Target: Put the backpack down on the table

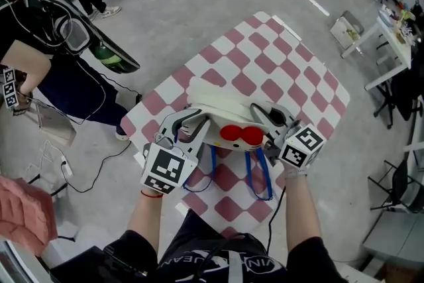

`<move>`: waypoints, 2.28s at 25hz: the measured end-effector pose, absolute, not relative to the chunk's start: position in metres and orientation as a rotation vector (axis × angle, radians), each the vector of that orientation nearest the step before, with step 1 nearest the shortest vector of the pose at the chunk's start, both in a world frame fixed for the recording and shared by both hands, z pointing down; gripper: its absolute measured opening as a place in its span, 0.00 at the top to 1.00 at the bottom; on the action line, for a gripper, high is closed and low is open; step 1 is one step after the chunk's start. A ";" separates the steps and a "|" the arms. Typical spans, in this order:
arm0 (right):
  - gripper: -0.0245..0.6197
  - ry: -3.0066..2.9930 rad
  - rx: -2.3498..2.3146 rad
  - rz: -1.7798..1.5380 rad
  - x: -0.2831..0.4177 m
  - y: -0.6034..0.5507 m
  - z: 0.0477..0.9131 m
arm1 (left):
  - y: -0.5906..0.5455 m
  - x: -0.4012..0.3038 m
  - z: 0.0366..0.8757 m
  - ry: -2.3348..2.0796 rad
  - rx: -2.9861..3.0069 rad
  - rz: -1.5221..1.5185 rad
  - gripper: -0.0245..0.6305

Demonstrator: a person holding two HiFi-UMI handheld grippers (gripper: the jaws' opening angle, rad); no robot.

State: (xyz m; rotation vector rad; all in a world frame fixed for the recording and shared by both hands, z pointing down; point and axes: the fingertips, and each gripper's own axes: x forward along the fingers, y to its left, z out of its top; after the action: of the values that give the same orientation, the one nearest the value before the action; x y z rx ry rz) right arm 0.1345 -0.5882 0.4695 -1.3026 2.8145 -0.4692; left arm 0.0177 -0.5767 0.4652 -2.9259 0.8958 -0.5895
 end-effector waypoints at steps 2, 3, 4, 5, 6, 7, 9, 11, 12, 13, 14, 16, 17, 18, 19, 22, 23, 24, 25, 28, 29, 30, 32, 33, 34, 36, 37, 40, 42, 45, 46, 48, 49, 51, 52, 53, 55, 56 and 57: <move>0.94 2.830 -1.295 -0.461 0.133 -0.588 0.473 | -0.575 0.016 0.470 0.898 -2.932 -0.595 0.82; 0.94 2.834 -1.291 -0.458 0.132 -0.587 0.474 | -0.573 0.016 0.471 0.896 -2.934 -0.596 0.82; 0.94 2.835 -1.289 -0.458 0.132 -0.587 0.475 | -0.572 0.016 0.472 0.892 -2.936 -0.597 0.82; 0.94 2.833 -1.286 -0.459 0.132 -0.586 0.475 | -0.571 0.016 0.472 0.887 -2.937 -0.598 0.82; 0.94 2.831 -1.282 -0.460 0.133 -0.586 0.475 | -0.569 0.016 0.472 0.880 -2.937 -0.600 0.82; 0.94 2.829 -1.276 -0.460 0.133 -0.585 0.474 | -0.567 0.016 0.471 0.874 -2.936 -0.602 0.82; 0.94 2.824 -1.268 -0.459 0.133 -0.583 0.473 | -0.564 0.016 0.470 0.865 -2.937 -0.607 0.82; 0.94 2.823 -1.263 -0.454 0.133 -0.580 0.473 | -0.561 0.016 0.472 0.855 -2.939 -0.610 0.82; 0.94 2.825 -1.261 -0.450 0.134 -0.579 0.474 | -0.558 0.017 0.474 0.851 -2.940 -0.611 0.82; 0.94 2.829 -1.258 -0.445 0.133 -0.577 0.474 | -0.557 0.017 0.474 0.849 -2.939 -0.612 0.82; 0.94 2.833 -1.255 -0.441 0.133 -0.576 0.472 | -0.555 0.017 0.473 0.845 -2.938 -0.613 0.82; 0.94 2.839 -1.250 -0.437 0.131 -0.573 0.470 | -0.550 0.017 0.474 0.827 -2.940 -0.617 0.82; 0.94 2.840 -1.247 -0.436 0.131 -0.572 0.472 | -0.548 0.017 0.476 0.820 -2.940 -0.621 0.82; 0.93 2.840 -1.245 -0.435 0.132 -0.571 0.474 | -0.547 0.018 0.479 0.815 -2.938 -0.624 0.82; 0.93 2.841 -1.244 -0.435 0.133 -0.569 0.478 | -0.546 0.019 0.483 0.810 -2.935 -0.626 0.82; 0.93 2.851 -1.237 -0.424 0.132 -0.565 0.481 | -0.541 0.018 0.488 0.799 -2.931 -0.632 0.82; 0.93 2.856 -1.233 -0.420 0.131 -0.564 0.481 | -0.540 0.017 0.489 0.794 -2.931 -0.636 0.82; 0.93 2.859 -1.231 -0.418 0.130 -0.562 0.481 | -0.538 0.017 0.489 0.789 -2.930 -0.639 0.82; 0.93 2.861 -1.230 -0.417 0.130 -0.561 0.482 | -0.537 0.017 0.490 0.784 -2.930 -0.643 0.82; 0.92 2.861 -1.229 -0.416 0.130 -0.559 0.483 | -0.535 0.017 0.492 0.779 -2.931 -0.656 0.82; 0.92 2.862 -1.229 -0.416 0.130 -0.559 0.483 | -0.534 0.017 0.492 0.779 -2.933 -0.657 0.82; 0.92 2.864 -1.229 -0.415 0.130 -0.558 0.483 | -0.534 0.017 0.492 0.779 -2.933 -0.658 0.82; 0.92 2.870 -1.232 -0.412 0.128 -0.558 0.483 | -0.534 0.015 0.491 0.787 -2.930 -0.662 0.82; 0.92 2.871 -1.236 -0.412 0.128 -0.558 0.482 | -0.535 0.014 0.491 0.796 -2.929 -0.667 0.82; 0.92 2.872 -1.242 -0.414 0.127 -0.559 0.482 | -0.536 0.011 0.490 0.810 -2.928 -0.675 0.82; 0.92 2.873 -1.257 -0.424 0.126 -0.560 0.482 | -0.538 0.008 0.488 0.833 -2.921 -0.687 0.82; 0.92 2.876 -1.262 -0.426 0.126 -0.560 0.482 | -0.538 0.007 0.486 0.844 -2.916 -0.688 0.82; 0.92 2.891 -1.277 -0.410 0.128 -0.559 0.480 | -0.538 0.008 0.480 0.873 -2.912 -0.669 0.82; 0.92 2.898 -1.288 -0.389 0.128 -0.559 0.477 | -0.538 0.008 0.478 0.879 -2.911 -0.655 0.82; 0.91 2.913 -1.306 -0.343 0.128 -0.559 0.472 | -0.538 0.007 0.474 0.891 -2.902 -0.639 0.82; 0.91 2.917 -1.318 -0.326 0.128 -0.559 0.470 | -0.537 0.006 0.473 0.894 -2.898 -0.634 0.82; 0.91 2.924 -1.352 -0.288 0.128 -0.559 0.465 | -0.536 0.007 0.472 0.890 -2.884 -0.631 0.82; 0.91 2.928 -1.371 -0.267 0.129 -0.558 0.463 | -0.535 0.008 0.473 0.885 -2.874 -0.636 0.82; 0.90 2.935 -1.412 -0.225 0.130 -0.557 0.458 | -0.534 0.008 0.474 0.892 -2.838 -0.661 0.82; 0.90 2.936 -1.432 -0.206 0.130 -0.557 0.455 | -0.533 0.008 0.473 0.903 -2.814 -0.679 0.82; 0.90 2.937 -1.449 -0.188 0.130 -0.556 0.452 | -0.533 0.007 0.473 0.914 -2.790 -0.695 0.82; 0.90 2.942 -1.473 -0.154 0.131 -0.553 0.446 | -0.531 0.006 0.470 0.930 -2.754 -0.713 0.82; 0.90 2.945 -1.480 -0.139 0.131 -0.551 0.443 | -0.530 0.006 0.468 0.936 -2.745 -0.712 0.82; 0.90 2.950 -1.483 -0.125 0.131 -0.549 0.440 | -0.529 0.005 0.465 0.942 -2.741 -0.706 0.82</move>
State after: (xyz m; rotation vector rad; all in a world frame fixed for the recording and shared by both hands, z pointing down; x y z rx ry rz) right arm 0.1309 -0.5487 0.4401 -1.4829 2.9496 -0.1246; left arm 0.0048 -0.5293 0.4653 -2.7407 0.9419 -0.7058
